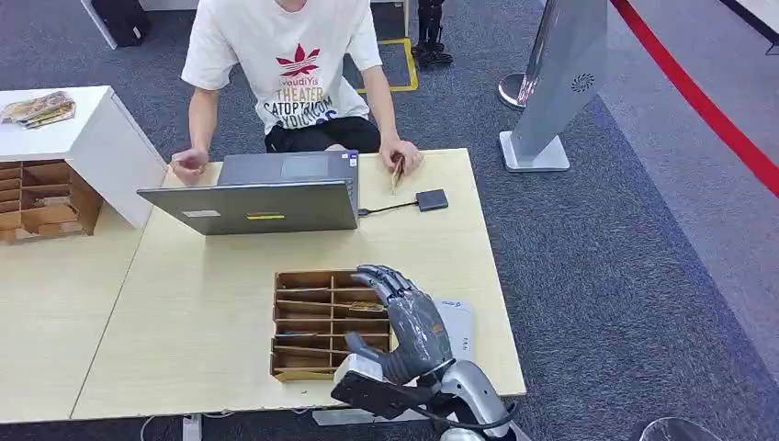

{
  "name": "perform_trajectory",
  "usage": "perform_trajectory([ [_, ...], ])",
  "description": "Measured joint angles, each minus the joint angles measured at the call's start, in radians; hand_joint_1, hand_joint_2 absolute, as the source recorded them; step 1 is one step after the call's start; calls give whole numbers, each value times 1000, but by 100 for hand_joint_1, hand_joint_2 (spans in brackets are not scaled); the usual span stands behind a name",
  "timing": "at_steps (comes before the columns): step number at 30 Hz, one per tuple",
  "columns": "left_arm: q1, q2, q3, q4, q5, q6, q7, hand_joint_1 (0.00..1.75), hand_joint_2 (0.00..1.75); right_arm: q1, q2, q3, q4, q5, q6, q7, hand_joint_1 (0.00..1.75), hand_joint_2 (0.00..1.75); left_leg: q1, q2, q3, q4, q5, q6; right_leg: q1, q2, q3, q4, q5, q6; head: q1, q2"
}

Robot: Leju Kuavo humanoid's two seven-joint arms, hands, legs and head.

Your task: Pass the card to the sensor for recognition and then transmit it.

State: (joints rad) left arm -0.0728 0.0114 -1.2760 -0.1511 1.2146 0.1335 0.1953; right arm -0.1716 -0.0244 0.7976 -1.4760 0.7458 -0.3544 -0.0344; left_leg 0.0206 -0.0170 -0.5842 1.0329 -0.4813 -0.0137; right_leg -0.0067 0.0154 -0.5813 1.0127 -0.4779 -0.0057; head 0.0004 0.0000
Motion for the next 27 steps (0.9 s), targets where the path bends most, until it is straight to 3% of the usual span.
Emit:
perform_trajectory([
  [6, 0, 0, 0, 0, 0, 0, 1, 0, 0, -5, 0, 16, 18, 26, -7, 2, 86, 175, 0, 0, 0, 0, 0, 0, 0, 0, 0, 0, 0, 0, 0, 0],
  [12, 0, 0, 0, 0, 0, -2, 9, 0, 0, -27, 4, 34, 54, 104, -43, 46, 98, 175, 0, 0, 0, 0, 0, 0, 0, 0, 0, 0, 0, 0, 0, 0],
  [16, -1, 0, 0, 0, 0, -2, 11, 0, 0, -44, 19, 37, 103, 179, -84, 90, 84, 175, 0, 0, 0, 0, 0, 0, 0, 0, 0, 0, 0, 0, 0, 0],
  [22, -1, 0, 0, 0, 0, -2, 11, 0, 0, -82, 28, 30, 161, 218, -88, 109, 63, 175, 0, 0, 0, 0, 0, 0, 0, 0, 0, 0, 0, 0, 0, 0],
  [27, -1, 0, -1, 0, 0, -2, 12, 0, 0, -97, 34, 23, 192, 221, -88, 114, 63, 175, 0, 0, 0, 0, 0, 0, 0, 0, 0, 0, 0, 0, 0, 0],
])
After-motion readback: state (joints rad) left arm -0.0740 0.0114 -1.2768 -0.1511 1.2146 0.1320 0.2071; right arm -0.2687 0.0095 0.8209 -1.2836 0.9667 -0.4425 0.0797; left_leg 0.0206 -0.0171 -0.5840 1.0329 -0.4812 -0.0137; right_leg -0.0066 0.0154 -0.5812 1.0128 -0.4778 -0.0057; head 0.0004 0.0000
